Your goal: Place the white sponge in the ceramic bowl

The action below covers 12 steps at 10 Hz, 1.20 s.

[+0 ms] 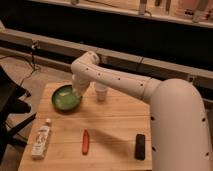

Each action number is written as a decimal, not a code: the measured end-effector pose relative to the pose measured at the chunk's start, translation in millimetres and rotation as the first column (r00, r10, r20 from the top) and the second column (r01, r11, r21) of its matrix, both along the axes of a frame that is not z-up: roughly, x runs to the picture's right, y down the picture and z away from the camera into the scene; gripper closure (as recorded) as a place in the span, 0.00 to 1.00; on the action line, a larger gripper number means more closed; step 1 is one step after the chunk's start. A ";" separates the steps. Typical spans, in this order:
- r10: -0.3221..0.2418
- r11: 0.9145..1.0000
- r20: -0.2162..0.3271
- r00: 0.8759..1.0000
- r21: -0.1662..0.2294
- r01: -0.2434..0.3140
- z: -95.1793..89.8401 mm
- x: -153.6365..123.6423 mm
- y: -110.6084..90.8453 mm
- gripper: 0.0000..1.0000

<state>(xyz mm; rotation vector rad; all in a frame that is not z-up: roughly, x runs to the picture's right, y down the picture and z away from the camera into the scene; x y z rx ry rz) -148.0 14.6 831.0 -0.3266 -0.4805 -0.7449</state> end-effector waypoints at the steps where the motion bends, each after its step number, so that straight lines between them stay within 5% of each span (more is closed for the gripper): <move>1: -0.002 1.000 0.002 1.000 0.002 0.002 0.2 -0.9 -0.4 1.00; 12: -0.020 1.000 0.029 0.999 0.013 0.019 7.0 -12.7 -4.7 1.00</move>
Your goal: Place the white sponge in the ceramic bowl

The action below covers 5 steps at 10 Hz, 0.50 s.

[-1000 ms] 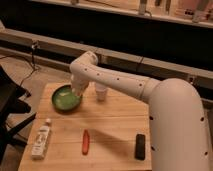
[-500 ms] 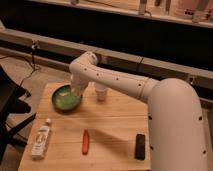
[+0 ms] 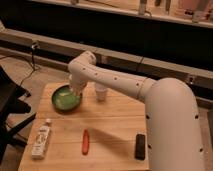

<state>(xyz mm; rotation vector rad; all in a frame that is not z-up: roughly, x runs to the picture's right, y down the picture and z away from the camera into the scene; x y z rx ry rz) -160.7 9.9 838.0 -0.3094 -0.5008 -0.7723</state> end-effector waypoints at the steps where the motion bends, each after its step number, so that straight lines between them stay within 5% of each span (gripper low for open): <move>1: -0.004 1.000 0.003 1.000 0.001 0.004 0.5 -2.0 -0.2 1.00; 5: -0.013 1.000 0.012 1.000 0.004 0.013 2.8 -8.2 -1.4 1.00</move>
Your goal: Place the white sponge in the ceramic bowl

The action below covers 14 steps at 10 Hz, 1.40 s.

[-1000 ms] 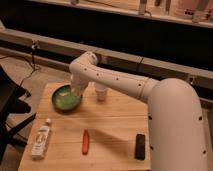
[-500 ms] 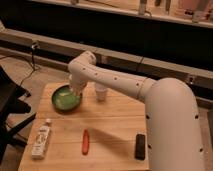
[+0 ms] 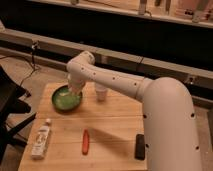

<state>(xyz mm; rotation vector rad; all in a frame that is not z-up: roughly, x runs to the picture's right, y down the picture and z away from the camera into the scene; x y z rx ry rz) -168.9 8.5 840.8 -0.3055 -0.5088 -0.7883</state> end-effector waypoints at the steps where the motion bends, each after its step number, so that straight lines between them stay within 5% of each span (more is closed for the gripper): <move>1: 0.001 1.000 0.000 1.000 0.000 -0.001 0.9 1.0 -1.0 1.00; 5: -0.008 1.000 0.010 1.000 0.001 0.008 2.5 -6.5 -1.7 0.98; 8: -0.013 1.000 0.013 1.000 0.002 0.013 4.8 -7.8 -3.0 0.77; 14: -0.021 1.000 0.021 1.000 0.002 0.021 7.9 -13.4 -4.1 0.76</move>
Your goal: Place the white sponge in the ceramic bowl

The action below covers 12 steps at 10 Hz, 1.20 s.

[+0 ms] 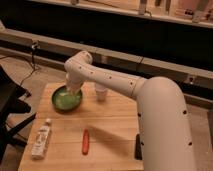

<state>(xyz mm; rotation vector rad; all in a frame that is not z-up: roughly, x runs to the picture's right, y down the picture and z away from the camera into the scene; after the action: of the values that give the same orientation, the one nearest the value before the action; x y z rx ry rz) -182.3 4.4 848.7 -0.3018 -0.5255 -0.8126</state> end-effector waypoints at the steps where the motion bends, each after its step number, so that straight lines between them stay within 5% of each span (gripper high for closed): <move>1: -0.001 1.000 0.000 1.000 0.000 0.001 0.6 0.0 -0.4 0.73; 4: -0.004 1.000 0.003 1.000 0.000 0.004 1.7 -1.9 -1.1 0.52; 12: -0.012 1.000 0.012 1.000 -0.003 0.012 5.0 -5.8 -1.3 0.52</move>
<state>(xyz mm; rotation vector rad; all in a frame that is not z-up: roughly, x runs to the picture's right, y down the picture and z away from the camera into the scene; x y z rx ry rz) -188.0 3.1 853.7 -0.3033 -0.5364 -0.8262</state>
